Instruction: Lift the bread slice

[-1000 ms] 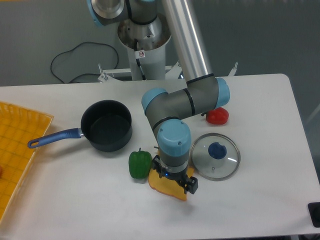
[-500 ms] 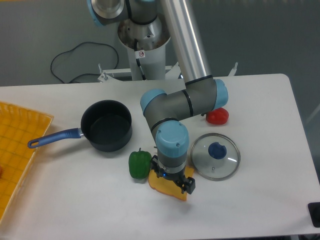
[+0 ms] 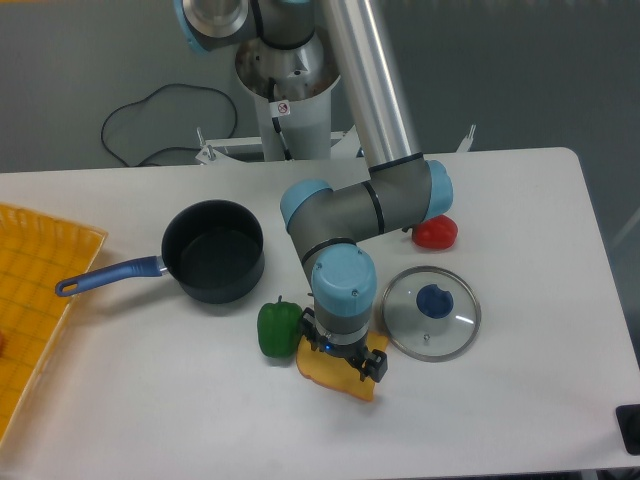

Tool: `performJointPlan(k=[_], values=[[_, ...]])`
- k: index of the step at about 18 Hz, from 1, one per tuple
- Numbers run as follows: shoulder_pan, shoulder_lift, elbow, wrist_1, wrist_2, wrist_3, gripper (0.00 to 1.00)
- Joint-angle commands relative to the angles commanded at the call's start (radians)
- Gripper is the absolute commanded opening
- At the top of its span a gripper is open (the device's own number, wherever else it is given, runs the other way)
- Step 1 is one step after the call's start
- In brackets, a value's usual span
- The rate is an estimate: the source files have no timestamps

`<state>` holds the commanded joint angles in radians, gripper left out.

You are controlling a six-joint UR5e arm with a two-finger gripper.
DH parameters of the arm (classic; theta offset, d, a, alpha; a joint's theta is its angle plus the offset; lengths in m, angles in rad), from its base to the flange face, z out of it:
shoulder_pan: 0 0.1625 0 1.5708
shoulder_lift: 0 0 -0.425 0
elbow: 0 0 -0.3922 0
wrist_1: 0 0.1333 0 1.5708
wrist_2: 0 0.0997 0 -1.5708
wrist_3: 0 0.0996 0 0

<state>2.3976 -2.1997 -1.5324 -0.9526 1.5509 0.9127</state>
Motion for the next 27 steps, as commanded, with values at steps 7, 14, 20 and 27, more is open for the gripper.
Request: performJointPlan(k=[7, 14, 20, 27], values=[[0.005, -0.005, 0.011, 0.000, 0.008, 0.015, 1.00], [0.003, -0.008, 0.002, 0.000, 0.008, 0.009, 1.00], [0.000, -0.014, 0.002, 0.002, 0.009, 0.008, 1.00], [-0.005, -0.026, 0.002, 0.015, 0.043, 0.009, 1.00]])
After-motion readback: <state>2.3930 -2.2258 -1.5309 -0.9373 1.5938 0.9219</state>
